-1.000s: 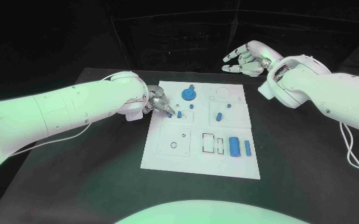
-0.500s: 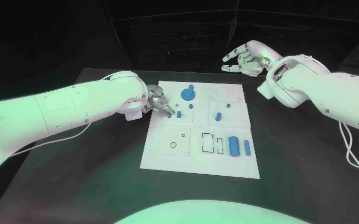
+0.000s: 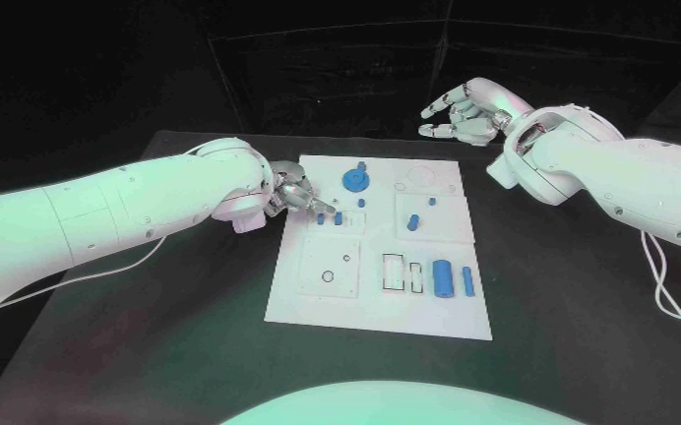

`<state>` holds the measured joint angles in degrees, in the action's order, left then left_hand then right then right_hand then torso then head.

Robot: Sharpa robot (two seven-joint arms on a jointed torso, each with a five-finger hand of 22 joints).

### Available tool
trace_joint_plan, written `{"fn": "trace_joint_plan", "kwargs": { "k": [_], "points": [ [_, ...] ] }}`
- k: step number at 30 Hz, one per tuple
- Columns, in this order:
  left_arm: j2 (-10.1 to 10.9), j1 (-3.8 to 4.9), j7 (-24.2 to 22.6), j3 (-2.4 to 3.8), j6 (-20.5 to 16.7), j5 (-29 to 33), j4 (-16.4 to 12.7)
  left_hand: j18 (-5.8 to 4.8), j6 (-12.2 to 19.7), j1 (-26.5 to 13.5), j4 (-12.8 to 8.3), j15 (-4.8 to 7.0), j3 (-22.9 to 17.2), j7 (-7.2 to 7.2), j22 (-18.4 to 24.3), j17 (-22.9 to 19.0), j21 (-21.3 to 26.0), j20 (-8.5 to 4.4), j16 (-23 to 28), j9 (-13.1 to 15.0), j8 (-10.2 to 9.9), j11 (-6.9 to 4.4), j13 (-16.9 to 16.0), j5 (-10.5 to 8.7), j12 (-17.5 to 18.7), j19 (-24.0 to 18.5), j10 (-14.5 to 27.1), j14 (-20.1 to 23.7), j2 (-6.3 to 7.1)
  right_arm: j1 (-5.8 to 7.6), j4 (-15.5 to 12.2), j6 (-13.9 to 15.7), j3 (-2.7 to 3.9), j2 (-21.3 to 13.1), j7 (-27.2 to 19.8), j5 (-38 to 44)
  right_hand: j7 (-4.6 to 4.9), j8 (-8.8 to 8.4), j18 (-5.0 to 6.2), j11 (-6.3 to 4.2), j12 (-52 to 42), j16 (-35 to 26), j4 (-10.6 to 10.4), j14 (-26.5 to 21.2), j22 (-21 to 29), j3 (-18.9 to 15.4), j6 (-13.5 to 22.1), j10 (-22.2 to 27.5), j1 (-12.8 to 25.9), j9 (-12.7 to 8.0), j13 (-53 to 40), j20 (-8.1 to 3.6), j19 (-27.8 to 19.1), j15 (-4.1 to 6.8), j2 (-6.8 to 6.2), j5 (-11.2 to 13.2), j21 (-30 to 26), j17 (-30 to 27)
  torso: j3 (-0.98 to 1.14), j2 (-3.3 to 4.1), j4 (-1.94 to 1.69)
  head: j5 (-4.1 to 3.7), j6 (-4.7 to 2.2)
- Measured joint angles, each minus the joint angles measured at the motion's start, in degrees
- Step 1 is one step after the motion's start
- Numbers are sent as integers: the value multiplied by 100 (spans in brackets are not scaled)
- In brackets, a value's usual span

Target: Assemble the parts on the task board

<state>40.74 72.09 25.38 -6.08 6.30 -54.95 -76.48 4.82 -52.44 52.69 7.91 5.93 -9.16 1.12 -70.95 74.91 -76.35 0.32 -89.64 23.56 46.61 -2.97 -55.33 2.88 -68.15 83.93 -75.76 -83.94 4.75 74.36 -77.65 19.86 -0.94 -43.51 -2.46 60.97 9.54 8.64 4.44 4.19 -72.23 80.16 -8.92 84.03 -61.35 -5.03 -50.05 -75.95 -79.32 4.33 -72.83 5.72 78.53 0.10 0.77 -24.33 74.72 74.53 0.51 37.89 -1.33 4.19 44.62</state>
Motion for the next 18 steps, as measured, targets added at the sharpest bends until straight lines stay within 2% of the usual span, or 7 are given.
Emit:
{"fn": "trace_joint_plan", "kwargs": {
  "k": [3, 7, 9, 11, 13, 15, 18],
  "points": [
    [94, 0, -154, 9, -203, 91, -76, 0, 14, 59, 35, 0, 134, 9, 167, 0, 142, -40, 0, -12, -30, 11, 178, 0, 115, -49, 80, 0, 52, 0, 2, 0, 0, 0, 2, 4, 0, 0, 0, 0, 0, 0, 0, 0, 0, 0, 0, 0, 0, 0, 0, 0, 0, 0, 0, -19, -22, 0, 2, 0, -3, -19, -4],
    [183, 6, -427, 19, -543, 251, -136, -1, 176, 364, 0, 0, 217, 66, 414, 0, 350, -5, 0, -48, -106, 61, 429, 0, 303, -142, 270, 0, -150, 0, 5, 2, 0, -3, 5, 9, 0, 0, 0, 0, 0, -5, 0, 0, 1, 0, 0, 0, 0, 0, 0, 0, 0, 0, 0, -21, -22, 0, 3, 0, -5, -25, -18],
    [197, 12, -606, 23, -730, 345, -151, 0, 328, 501, -29, -2, 246, 117, 734, 0, 608, 13, 67, -89, -187, 116, 831, 0, 588, -280, 531, -2, -191, 0, 9, 3, 0, -9, 7, 12, 0, 0, 0, 0, 0, -40, 0, 0, 22, 0, 0, 0, 0, 0, 10, -21, -21, 0, 0, -21, -22, -19, 4, 0, -5, -28, -25],
    [192, 14, -825, 24, -897, 441, -157, 169, 617, 780, -120, -132, 266, 256, 1356, 0, 1138, 90, 326, -184, -345, 244, 1605, 0, 1193, -549, 1126, -4, -270, 0, 13, 5, 0, -15, 9, 15, 0, 0, -1, 0, 21, -41, 0, 0, 42, 0, 0, 0, 0, 0, 28, -21, -21, 0, 0, -21, -46, -36, 5, 0, -5, -32, -34],
    [170, 16, -1044, 24, -1021, 511, -154, 328, 816, 1206, -312, -237, 98, 381, 2198, -38, 1879, 167, 774, -290, -498, 353, 1902, 0, 1534, -943, 1542, -7, -431, 0, 18, 6, 0, -17, 11, 17, 0, 0, 55, 11, 90, -125, -15, 0, 170, -15, 0, 59, 0, 0, 83, -23, -95, 0, 0, -21, -132, -136, 6, 1, -4, -42, -46],
    [110, 18, -1329, 24, -1147, 545, -127, 463, 962, 1644, -545, -365, -135, 528, 3071, -741, 2741, 270, 1476, -475, -740, 485, 2166, 0, 1918, -1439, 1954, 324, -526, 0, 22, 8, 0, -18, 12, 18, 0, 0, 92, 5, 156, -205, -15, 0, 302, -15, 0, 130, 0, 0, 137, -16, -150, 0, 0, -46, -220, -230, 6, 2, -4, -57, -57],
    [-26, 21, -1799, 16, -1317, 475, -72, 461, 965, 2050, -849, -527, -439, 696, 3498, -1829, 3311, 432, 2422, -791, -1137, 668, 2628, 0, 2533, -1758, 2430, 954, -479, 0, 23, 12, 0, -19, 12, 20, 0, 0, 91, 10, 169, -217, -15, 0, 361, -15, 0, 135, 0, 0, 160, -10, -156, 0, 0, -46, -229, -274, 8, 4, -3, -79, -82]
  ]
}}
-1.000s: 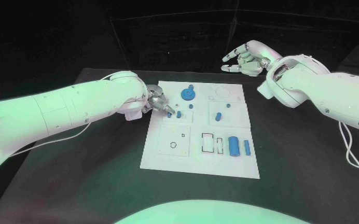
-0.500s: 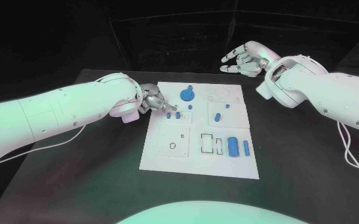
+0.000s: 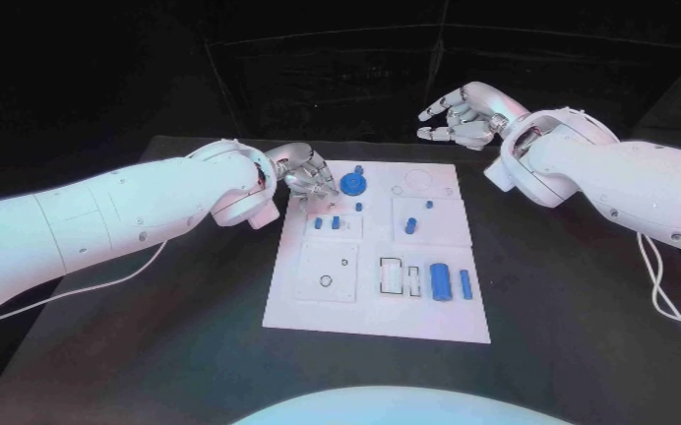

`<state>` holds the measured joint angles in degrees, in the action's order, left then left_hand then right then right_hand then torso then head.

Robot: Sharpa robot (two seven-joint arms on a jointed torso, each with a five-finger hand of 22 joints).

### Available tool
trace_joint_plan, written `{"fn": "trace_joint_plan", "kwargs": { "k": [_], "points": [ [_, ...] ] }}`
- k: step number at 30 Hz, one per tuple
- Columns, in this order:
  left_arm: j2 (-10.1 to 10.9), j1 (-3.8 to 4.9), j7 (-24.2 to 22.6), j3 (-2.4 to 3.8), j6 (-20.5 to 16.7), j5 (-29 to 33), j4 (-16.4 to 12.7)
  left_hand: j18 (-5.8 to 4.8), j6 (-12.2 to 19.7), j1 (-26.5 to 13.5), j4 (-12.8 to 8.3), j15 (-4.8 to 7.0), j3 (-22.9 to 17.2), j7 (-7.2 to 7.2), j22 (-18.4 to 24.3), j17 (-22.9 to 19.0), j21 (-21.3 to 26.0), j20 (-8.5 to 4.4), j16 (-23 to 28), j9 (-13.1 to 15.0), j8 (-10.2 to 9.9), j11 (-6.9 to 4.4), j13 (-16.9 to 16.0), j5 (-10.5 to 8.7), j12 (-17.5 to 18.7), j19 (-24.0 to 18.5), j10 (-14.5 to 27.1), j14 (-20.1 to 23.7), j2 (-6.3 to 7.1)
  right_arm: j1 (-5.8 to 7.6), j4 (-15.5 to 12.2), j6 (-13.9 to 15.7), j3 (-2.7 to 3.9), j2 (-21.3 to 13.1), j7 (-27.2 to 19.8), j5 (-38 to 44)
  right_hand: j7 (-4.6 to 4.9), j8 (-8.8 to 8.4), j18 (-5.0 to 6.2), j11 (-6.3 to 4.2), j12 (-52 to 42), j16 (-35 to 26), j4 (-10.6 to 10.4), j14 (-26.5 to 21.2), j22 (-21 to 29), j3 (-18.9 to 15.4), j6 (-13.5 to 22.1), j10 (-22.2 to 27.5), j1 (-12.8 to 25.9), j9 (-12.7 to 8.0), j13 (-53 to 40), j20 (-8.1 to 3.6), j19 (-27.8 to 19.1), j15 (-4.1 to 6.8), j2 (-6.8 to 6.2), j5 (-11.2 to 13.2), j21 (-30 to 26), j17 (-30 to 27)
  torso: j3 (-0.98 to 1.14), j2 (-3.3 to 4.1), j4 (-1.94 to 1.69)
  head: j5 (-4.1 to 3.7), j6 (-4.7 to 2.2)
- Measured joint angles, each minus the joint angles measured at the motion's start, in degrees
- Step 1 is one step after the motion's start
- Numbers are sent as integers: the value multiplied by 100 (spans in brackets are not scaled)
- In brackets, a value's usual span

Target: Assemble the parts on the task board

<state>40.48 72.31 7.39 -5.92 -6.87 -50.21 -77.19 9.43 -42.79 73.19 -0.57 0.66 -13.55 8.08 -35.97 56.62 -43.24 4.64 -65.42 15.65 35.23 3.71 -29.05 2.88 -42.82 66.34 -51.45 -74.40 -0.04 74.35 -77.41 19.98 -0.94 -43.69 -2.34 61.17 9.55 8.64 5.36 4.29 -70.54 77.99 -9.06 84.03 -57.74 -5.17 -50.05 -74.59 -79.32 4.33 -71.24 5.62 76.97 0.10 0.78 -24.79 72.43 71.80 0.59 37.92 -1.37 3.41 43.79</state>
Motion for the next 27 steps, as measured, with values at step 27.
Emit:
{"fn": "trace_joint_plan", "kwargs": {
  "k": [27],
  "points": [
    [-1212, -24, -1481, -121, -216, -2984, 1185, -7, -680, 244, -570, -128, -112, 101, -359, 618, -390, 151, -895, -1059, -1431, 201, 1801, 17, 1602, 1021, 239, -795, 463, -1, 15, 37, -1, 47, -24, 6, 0, 49, 89, -20, 654, -497, -66, 0, 778, 1, 0, 429, -53, 0, 617, -22, -286, 0, 53, 0, -551, -529, 9, 7, 10, -140, -154]
  ]
}}
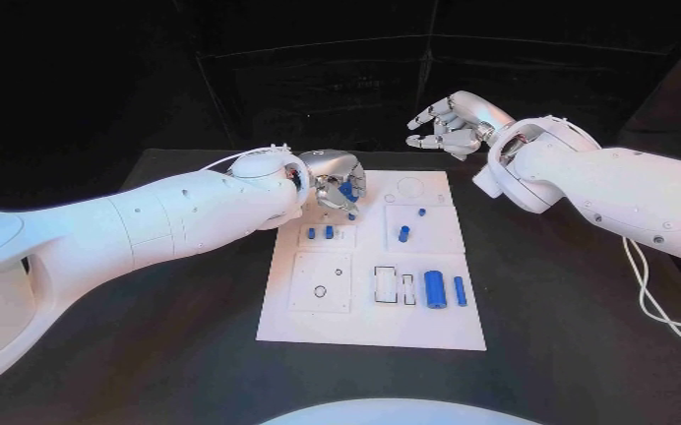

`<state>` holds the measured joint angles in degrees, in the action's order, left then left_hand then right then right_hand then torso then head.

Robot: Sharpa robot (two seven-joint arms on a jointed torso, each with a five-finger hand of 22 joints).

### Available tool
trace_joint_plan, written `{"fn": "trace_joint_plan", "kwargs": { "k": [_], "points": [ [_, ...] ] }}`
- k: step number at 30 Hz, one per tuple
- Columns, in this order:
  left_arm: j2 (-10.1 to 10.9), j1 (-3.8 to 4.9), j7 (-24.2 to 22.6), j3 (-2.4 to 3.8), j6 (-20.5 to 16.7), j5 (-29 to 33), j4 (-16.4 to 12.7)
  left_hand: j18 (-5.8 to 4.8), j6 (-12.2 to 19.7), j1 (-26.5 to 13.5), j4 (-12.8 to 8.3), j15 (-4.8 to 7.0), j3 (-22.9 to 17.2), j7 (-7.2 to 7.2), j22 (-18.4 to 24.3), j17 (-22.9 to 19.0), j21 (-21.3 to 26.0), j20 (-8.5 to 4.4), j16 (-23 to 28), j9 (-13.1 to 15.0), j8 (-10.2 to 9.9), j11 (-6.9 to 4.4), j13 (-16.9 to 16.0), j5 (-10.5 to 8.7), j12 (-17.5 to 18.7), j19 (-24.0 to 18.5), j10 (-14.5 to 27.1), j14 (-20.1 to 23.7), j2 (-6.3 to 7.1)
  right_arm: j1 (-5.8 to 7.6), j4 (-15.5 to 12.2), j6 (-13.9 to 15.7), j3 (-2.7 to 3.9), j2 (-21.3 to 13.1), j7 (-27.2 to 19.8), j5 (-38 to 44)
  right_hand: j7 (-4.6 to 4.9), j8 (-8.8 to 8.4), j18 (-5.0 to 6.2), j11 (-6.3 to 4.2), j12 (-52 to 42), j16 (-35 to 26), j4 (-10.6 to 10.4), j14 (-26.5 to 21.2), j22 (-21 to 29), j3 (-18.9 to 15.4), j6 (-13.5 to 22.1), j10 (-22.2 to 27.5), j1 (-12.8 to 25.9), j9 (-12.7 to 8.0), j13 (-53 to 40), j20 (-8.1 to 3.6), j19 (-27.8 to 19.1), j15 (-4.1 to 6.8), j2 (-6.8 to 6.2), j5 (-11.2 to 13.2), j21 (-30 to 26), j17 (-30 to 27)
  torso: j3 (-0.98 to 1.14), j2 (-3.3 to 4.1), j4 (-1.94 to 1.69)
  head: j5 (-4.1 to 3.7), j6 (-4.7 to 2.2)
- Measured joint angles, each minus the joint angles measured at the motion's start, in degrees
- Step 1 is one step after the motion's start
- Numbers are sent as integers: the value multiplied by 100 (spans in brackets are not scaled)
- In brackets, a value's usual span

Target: Assemble the parts on the task board

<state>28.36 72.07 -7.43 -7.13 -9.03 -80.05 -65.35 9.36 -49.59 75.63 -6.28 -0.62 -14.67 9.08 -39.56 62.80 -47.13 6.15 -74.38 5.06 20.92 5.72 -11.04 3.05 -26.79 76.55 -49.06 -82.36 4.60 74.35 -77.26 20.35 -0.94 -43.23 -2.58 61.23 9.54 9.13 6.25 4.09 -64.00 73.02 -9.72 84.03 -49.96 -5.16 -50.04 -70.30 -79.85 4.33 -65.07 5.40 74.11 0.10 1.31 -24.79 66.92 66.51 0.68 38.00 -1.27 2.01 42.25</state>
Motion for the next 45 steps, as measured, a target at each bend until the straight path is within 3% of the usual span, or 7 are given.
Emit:
{"fn": "trace_joint_plan", "kwargs": {
  "k": [8, 14, 15, 18, 45],
  "points": [
    [-184, -2, 6, -32, 230, -346, 235, -1, -184, -34, -46, 20, 1, -21, -674, 257, -648, -61, -235, -105, -183, -30, 248, 0, 158, 323, -194, -141, -32, 0, 7, 1, 0, 20, -3, 1, 0, 0, -1, 0, 0, 0, 0, 0, 0, 0, 0, 0, 0, 0, 0, 0, 0, 0, 0, 0, 0, 0, -1, 1, 0, -26, 10],
    [-247, -6, 30, -85, 395, -487, 303, -2, -214, -34, -61, 20, -14, -27, -741, 243, -690, -58, -235, -113, -205, -38, 296, 0, 182, 361, -225, -141, -32, 0, 14, 1, 0, 35, -4, 1, 0, -1, -1, 0, 23, -34, 0, 0, 6, 0, 0, 41, 0, 0, 25, 0, 0, 0, 0, 0, -37, 0, -1, 4, 0, -32, 17],
    [-257, -7, 37, -91, 419, -501, 317, -49, -223, -34, -61, 20, -14, -18, -762, 233, -715, -58, -235, -113, -205, -29, 309, 0, 196, 361, -235, -141, -32, 0, 14, 2, 0, 36, -4, 1, 0, -1, -1, 0, 23, -34, 0, 0, 6, 0, 0, 41, 0, 0, 25, 0, 0, 0, 0, 0, -37, 0, -1, 4, -3, -33, 20],
    [-276, -9, 66, -108, 484, -541, 354, -61, -243, -56, -62, 20, -15, -38, -814, 204, -762, -79, -235, -120, -248, -49, 333, 0, 196, 383, -256, -141, -54, 0, 18, 6, 0, 43, -7, 2, 0, -1, -1, 0, 23, -34, 0, 0, 6, 0, 0, 41, 0, 0, 25, 0, 0, 0, 0, -26, -37, 0, -1, 4, -10, -34, 22],
    [-415, -76, 116, -118, 611, -625, 614, -57, -385, -79, -131, 40, -230, -60, -1071, 147, -974, -82, -235, -124, -448, -49, 569, 0, 405, 466, -501, -160, -242, 0, 29, 66, 0, 109, -44, 3, 0, -2, -1, 0, 22, -35, -16, 0, 5, 16, 0, 40, -23, 0, 30, 0, 1, 0, 23, -50, -37, 10, 8, 8, -4, -60, 41]
  ]
}}
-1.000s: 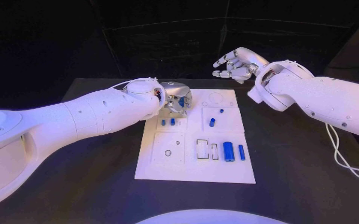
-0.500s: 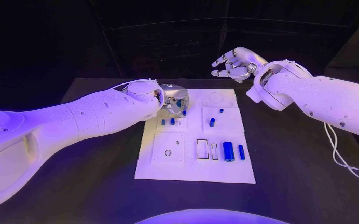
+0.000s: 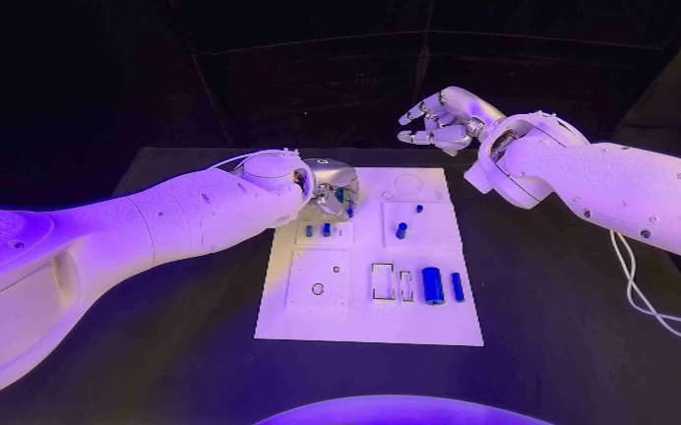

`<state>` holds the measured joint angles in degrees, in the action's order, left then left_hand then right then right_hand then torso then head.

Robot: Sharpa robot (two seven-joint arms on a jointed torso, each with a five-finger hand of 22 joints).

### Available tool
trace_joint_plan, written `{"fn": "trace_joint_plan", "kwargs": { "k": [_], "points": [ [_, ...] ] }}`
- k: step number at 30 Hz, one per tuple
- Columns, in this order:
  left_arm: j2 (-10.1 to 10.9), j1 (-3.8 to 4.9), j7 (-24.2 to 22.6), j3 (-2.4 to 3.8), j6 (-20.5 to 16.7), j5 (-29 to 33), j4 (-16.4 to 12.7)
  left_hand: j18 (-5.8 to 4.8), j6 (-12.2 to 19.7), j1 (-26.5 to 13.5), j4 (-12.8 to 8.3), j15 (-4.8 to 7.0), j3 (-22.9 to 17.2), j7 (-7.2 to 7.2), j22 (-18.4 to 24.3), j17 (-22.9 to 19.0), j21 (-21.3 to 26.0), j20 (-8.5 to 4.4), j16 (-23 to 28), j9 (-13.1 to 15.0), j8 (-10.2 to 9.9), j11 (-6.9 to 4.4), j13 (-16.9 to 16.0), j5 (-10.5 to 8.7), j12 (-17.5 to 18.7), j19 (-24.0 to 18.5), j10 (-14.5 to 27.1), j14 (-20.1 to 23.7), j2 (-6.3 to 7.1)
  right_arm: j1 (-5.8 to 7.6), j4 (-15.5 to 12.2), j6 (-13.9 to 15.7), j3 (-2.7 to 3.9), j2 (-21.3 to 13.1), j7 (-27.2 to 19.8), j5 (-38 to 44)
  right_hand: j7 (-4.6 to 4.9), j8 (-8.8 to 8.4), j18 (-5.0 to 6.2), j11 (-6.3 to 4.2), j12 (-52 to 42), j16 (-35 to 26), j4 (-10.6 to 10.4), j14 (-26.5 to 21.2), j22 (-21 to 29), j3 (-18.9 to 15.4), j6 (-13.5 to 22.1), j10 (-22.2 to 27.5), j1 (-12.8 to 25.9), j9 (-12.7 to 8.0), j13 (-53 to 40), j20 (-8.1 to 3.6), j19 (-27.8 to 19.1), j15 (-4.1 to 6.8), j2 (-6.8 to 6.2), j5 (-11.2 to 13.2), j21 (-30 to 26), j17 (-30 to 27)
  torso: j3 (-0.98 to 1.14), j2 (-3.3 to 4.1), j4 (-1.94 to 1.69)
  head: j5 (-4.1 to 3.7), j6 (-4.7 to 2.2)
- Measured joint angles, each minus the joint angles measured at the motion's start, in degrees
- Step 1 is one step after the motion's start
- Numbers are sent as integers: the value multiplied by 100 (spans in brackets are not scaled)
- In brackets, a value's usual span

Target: Assemble the parts on the task board

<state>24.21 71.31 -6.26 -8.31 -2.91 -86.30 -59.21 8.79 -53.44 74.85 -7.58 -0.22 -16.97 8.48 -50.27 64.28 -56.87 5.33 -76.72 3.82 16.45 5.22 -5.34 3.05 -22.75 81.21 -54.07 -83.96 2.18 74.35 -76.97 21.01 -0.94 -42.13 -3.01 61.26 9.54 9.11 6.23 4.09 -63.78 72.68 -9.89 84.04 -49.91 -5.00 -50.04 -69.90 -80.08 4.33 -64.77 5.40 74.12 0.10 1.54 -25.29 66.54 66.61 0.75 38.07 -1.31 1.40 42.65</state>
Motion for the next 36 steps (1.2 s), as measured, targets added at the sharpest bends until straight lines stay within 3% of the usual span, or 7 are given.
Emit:
{"fn": "trace_joint_plan", "kwargs": {
  "k": [2, 26, 36],
  "points": [
    [-6, 0, -2, 0, -4, 0, 7, -85, 0, 0, -15, 0, -30, 0, -11, -3, 0, -16, 0, -5, -2, 0, 8, 0, 9, 16, 0, 0, 0, 0, 0, 1, 0, 5, -1, 0, 0, 0, 0, 0, 0, 0, 0, 0, 0, 0, 0, 0, 0, 0, 0, 0, 0, 0, 0, 0, 0, 0, 0, 0, -1, -10, 3],
    [-150, 4, -14, 20, 85, 0, 184, -84, -105, 2, -64, 0, -172, -20, -145, -37, -117, -14, 0, -5, -73, -35, 115, 0, 107, 55, -171, 0, 2, 0, -11, 0, 0, 33, 1, 1, 0, 0, 0, 0, 0, 0, 1, -21, -1, 0, 0, 0, 0, 0, -1, 0, 0, 21, 0, 0, 0, 16, -2, -1, -6, -2, 32],
    [-208, -9, -47, 40, 124, 9, 297, -83, -287, -39, -113, 42, -364, -34, -203, -71, -155, -25, -2, 2, -114, -64, 159, 0, 218, 66, -391, 2, -39, 0, -15, -2, 0, 36, 3, 1, 0, 20, -1, 0, 0, 0, 1, -21, -6, 0, 0, 0, 0, 0, -19, 0, 0, 21, 0, 0, 0, 15, -5, -1, -2, -16, 32]
  ]
}}
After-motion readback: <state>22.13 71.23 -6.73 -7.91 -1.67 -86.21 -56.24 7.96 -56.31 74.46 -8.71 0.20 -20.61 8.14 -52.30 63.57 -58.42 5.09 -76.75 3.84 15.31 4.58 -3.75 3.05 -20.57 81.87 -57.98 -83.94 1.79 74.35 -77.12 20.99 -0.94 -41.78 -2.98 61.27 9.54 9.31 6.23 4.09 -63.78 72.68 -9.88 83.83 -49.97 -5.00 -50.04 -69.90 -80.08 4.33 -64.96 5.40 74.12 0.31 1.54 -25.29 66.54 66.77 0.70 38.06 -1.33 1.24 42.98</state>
